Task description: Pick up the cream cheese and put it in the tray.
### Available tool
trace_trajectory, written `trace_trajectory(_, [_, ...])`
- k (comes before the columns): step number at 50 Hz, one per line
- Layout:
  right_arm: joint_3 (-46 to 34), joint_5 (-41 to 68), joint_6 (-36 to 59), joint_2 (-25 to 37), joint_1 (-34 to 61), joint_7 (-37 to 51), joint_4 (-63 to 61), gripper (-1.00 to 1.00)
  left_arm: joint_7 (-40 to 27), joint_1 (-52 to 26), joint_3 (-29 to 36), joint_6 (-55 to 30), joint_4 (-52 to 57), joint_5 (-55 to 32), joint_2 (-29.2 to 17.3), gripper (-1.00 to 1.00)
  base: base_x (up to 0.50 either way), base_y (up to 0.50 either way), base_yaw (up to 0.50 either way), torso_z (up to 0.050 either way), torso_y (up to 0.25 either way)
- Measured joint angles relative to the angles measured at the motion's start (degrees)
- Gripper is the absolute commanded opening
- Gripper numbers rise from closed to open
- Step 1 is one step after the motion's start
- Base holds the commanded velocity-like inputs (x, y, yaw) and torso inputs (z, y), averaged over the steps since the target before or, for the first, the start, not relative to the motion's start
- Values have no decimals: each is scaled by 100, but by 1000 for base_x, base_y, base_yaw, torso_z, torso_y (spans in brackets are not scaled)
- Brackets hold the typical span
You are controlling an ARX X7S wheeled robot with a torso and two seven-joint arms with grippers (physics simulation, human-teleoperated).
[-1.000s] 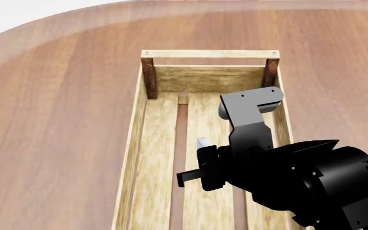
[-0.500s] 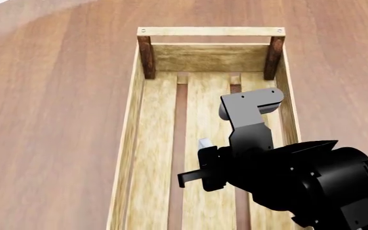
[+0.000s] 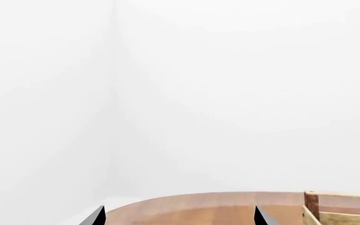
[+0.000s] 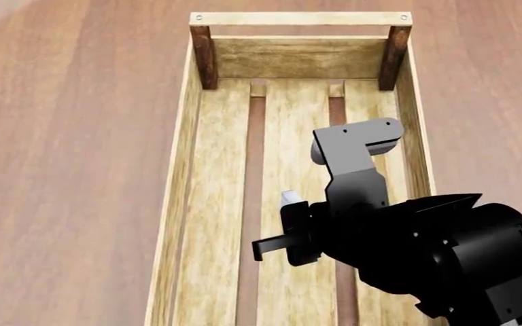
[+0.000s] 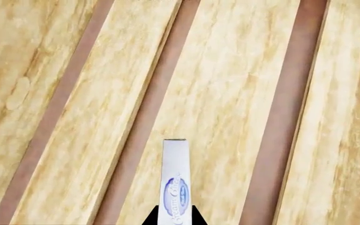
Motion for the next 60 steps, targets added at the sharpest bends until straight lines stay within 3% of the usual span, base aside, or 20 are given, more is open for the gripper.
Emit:
trace_trajectory(6, [-28,-6,-4,-4,7,13,-6,-100,6,4,11,38,-3,-5,-11,100,0,0,1,0,0])
trace_trajectory(7, [-36,-9,-3,-5,9,16,-8,100,7,5,12,43,-3,-6,-12,100,0,3,0,0,0])
trace_trajectory(38, [-154,-162,91,-28,26,186,23,100,9,0,34,65,-19,6,-13,100,0,0,0,0,0])
trace_trajectory(60, [730,1001,1154,305,66,1574,-1419,100,-4,21,25,58,-1,-16,-31,100,0,0,0,0,0])
